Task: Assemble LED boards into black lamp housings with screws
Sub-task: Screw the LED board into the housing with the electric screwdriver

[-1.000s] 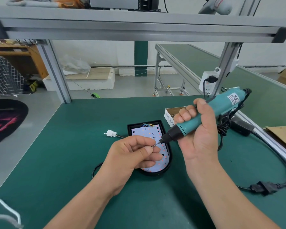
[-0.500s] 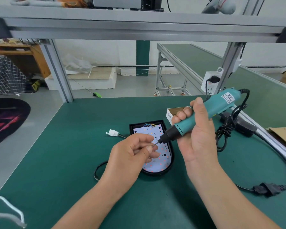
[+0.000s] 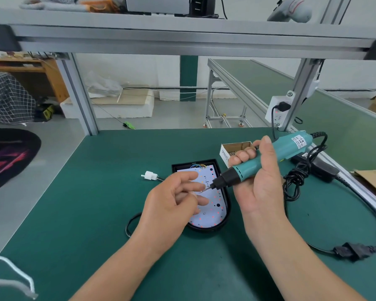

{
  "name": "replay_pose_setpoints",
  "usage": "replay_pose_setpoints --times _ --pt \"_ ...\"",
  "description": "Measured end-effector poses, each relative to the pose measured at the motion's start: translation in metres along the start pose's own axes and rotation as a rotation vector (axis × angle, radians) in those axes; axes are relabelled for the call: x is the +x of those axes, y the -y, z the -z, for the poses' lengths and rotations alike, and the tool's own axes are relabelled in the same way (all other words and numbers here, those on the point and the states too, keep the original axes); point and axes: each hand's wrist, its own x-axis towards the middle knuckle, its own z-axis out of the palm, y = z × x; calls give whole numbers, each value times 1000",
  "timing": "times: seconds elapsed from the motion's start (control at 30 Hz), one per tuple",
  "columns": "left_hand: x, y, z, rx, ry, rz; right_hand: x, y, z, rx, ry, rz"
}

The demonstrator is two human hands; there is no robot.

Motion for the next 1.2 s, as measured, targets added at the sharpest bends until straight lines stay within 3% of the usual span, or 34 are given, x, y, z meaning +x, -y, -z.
replay_pose_setpoints --times 0.13,0.27,0.37,0.67,1.2 --pt "13 1 20 260 -243 61 3 3 2 -1 7 16" --pt "20 2 22 605 -145 161 7 5 1 -18 10 51" --pt "22 3 17 684 -105 172 11 3 -2 -32 11 59" --pt "22 11 12 293 181 264 21 -14 -7 -134 26 78" --pt "22 22 8 326 89 251 15 -28 -11 -272 163 97"
